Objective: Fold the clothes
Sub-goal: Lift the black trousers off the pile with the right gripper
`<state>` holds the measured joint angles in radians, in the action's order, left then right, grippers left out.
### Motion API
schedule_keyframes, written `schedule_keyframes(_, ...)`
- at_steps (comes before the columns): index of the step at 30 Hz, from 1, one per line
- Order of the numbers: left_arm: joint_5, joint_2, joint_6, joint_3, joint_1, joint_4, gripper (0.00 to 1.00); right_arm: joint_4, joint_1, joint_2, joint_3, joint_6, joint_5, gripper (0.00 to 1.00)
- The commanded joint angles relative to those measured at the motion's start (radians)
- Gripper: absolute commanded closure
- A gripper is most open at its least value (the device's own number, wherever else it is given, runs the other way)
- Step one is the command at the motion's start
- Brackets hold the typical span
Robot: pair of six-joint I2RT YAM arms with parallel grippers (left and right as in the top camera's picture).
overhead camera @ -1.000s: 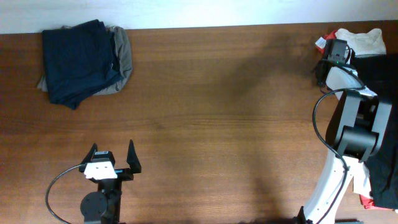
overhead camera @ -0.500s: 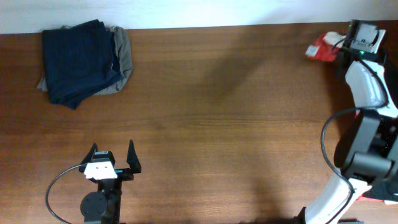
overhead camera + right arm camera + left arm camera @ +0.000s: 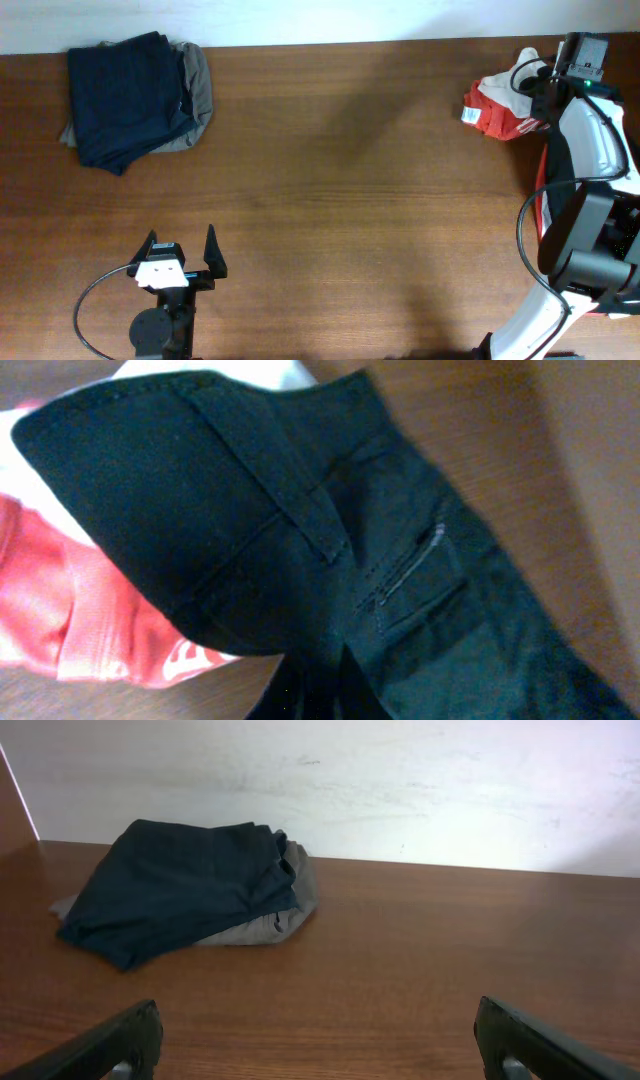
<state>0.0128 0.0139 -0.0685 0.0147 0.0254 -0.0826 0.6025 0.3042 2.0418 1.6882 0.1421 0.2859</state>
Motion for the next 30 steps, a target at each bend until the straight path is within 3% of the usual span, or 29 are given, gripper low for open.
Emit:
schedule_keyframes(1, 0.006, -0.007, 0.016, -0.006, -0.003, -0.001, 0.01, 0.011, -0.01, 0.048, -0.008, -0.013, -0.094, 0.85)
schedule_keyframes(2, 0.006, -0.007, 0.016, -0.006, -0.003, 0.0, 0.01, 0.01, -0.01, 0.048, -0.007, -0.013, -0.095, 0.79)
schedule_keyframes(6, 0.006, -0.007, 0.016, -0.006, -0.003, 0.0, 0.01, 0.006, -0.01, 0.046, -0.007, -0.008, -0.095, 0.7)
schedule_keyframes(7, 0.006, -0.007, 0.016, -0.006, -0.003, 0.0, 0.01, 0.006, -0.01, 0.046, -0.007, -0.008, -0.095, 0.62)
schedule_keyframes(8, 0.007, -0.007, 0.016, -0.006, -0.003, 0.0, 0.01, 0.005, -0.01, 0.046, -0.007, 0.001, -0.095, 0.63)
schedule_keyframes(12, 0.006, -0.007, 0.016, -0.006, -0.003, 0.0, 0.01, -0.001, -0.01, 0.046, -0.006, 0.026, -0.056, 0.85)
schedule_keyframes(15, 0.006, -0.007, 0.016, -0.006, -0.003, 0.0, 0.01, -0.001, -0.009, 0.042, 0.006, 0.025, -0.008, 0.84)
schedule_keyframes(16, 0.006, -0.007, 0.016, -0.006, -0.003, 0.0, 0.01, -0.001, -0.009, 0.039, 0.009, 0.025, -0.01, 0.78)
schedule_keyframes(17, 0.006, -0.007, 0.016, -0.006, -0.003, 0.0, 0.01, -0.001, -0.009, 0.035, 0.012, 0.025, -0.01, 0.59)
schedule_keyframes(18, 0.007, -0.007, 0.016, -0.006, -0.003, 0.0, 0.01, -0.002, -0.009, 0.034, 0.014, 0.025, -0.012, 0.47)
schedule_keyframes(21, 0.006, -0.007, 0.016, -0.006, -0.003, -0.001, 0.01, 0.0, -0.01, 0.031, 0.025, 0.024, -0.013, 0.29)
schedule_keyframes(23, 0.006, -0.007, 0.016, -0.006, -0.003, 0.0, 0.01, 0.0, -0.009, 0.031, 0.027, 0.025, -0.021, 0.28)
schedule_keyframes(24, 0.006, -0.007, 0.016, -0.006, -0.003, -0.001, 0.01, 0.0, -0.01, 0.031, 0.027, 0.024, -0.026, 0.29)
schedule_keyframes(26, 0.006, -0.007, 0.016, -0.006, -0.003, 0.0, 0.01, -0.001, -0.009, 0.031, 0.027, 0.024, -0.06, 0.48)
schedule_keyframes(30, 0.006, -0.007, 0.016, -0.006, -0.003, -0.001, 0.01, -0.009, -0.009, 0.031, 0.031, 0.001, -0.076, 0.73)
